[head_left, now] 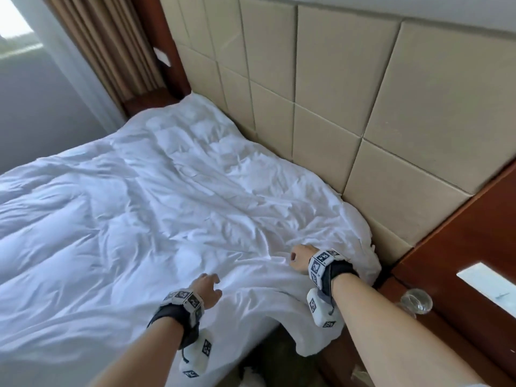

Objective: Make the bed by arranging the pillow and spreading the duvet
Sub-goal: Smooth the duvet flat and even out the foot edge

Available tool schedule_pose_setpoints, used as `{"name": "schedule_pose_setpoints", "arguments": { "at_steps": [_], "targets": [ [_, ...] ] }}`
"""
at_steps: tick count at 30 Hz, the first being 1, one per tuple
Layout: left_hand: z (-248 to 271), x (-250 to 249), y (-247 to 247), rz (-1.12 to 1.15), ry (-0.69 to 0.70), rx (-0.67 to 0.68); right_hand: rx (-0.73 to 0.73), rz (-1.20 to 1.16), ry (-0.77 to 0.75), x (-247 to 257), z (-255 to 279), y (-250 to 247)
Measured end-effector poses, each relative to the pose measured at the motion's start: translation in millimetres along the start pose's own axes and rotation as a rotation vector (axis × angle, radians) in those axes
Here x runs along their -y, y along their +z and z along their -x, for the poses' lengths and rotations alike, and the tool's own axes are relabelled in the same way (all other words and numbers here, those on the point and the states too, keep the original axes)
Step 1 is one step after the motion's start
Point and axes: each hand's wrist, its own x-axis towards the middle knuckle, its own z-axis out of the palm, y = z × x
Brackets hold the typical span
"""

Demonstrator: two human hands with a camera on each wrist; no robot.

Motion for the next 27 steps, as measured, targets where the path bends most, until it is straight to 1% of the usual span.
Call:
{"name": "schedule_pose_setpoints", "arguments": {
  "at_steps": [5, 8, 11, 14, 17, 19, 21, 22, 25, 27],
  "targets": [
    [32.1, 47.1, 14.0, 0.082, -0.074, -0.028, 0.042, 0.072, -0.079, 43.9, 9.5, 18.4],
    [46.5, 72.5, 24.2, 0.129, -0.094, -0.011, 0.052, 0.137, -0.100, 68.7, 12.9, 35.9],
    [56.0, 102.3, 37.1, 0.131, -0.116, -0.024, 0.073, 0.170, -0.133, 97.7, 13.9, 58.0],
    [63.1, 136.2, 54.7, 0.117, -0.134, -0.032, 0.104, 0.142, -0.163, 128.2, 12.1, 89.1],
    [70.0, 174.4, 78.8, 0.073, -0.164, -0.071, 0.149, 0.141, -0.193, 156.6, 7.1, 124.6],
    [75.2, 198.2, 93.5, 0.034, -0.189, -0.057, 0.159, 0.191, -0.249, 172.0, 5.8, 150.4],
    [75.3, 224.4, 103.9, -0.013, -0.204, -0.063, 0.109, 0.282, -0.328, 188.5, 1.5, 181.2],
    [73.5, 236.7, 106.2, -0.045, -0.206, -0.090, 0.088, 0.315, -0.350, 197.0, -2.2, 196.9],
    [58.2, 271.9, 104.1, -0.170, -0.210, -0.188, 0.046, 0.335, -0.368, 223.4, -22.8, 238.2],
    [45.6, 294.5, 100.4, -0.224, -0.235, -0.201, 0.015, 0.336, -0.369, 240.1, -37.4, 254.3]
  ]
}}
